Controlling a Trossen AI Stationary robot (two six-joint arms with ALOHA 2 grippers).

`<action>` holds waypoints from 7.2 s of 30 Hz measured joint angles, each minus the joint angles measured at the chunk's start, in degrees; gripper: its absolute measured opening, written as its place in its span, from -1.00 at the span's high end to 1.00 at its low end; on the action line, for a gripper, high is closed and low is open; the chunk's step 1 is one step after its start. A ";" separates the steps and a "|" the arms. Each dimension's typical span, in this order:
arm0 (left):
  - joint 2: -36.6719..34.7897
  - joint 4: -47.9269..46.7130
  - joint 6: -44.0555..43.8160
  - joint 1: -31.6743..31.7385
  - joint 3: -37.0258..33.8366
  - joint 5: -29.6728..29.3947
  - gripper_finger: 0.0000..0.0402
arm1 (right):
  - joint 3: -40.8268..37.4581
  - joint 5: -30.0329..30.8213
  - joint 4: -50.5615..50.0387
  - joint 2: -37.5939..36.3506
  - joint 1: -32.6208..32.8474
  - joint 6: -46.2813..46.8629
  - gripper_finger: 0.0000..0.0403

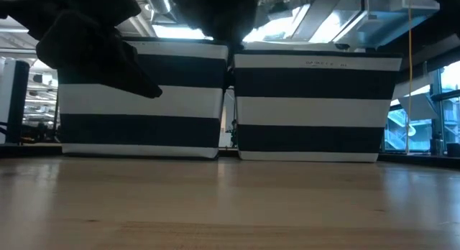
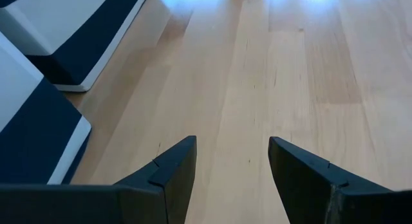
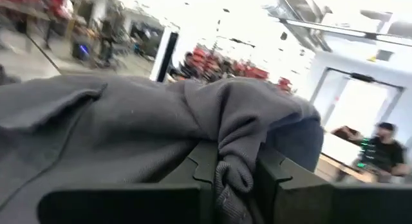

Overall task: Sort clothes
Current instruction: Put the dark gray shorts into the right blue laundry basket, then return to Home Position

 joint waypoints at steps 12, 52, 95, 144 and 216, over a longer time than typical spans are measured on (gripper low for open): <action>0.00 0.05 -0.33 -0.02 0.00 0.00 0.08 | -0.18 17.32 -31.65 -5.90 -4.72 3.01 0.76; 0.00 0.02 -4.81 -0.02 0.00 0.02 0.08 | -47.47 6.99 -28.87 -0.14 -14.20 15.77 0.19; -0.03 0.36 -4.36 1.14 0.00 0.03 0.08 | -64.28 -0.62 0.40 -12.04 -18.28 23.19 -0.05; -18.88 0.45 13.18 10.40 -3.21 20.20 0.99 | -116.15 -12.47 29.35 -63.29 39.11 26.44 0.95; -78.14 -0.26 14.84 12.55 -32.65 13.05 0.97 | -132.66 -8.83 19.18 -106.13 39.06 23.23 0.97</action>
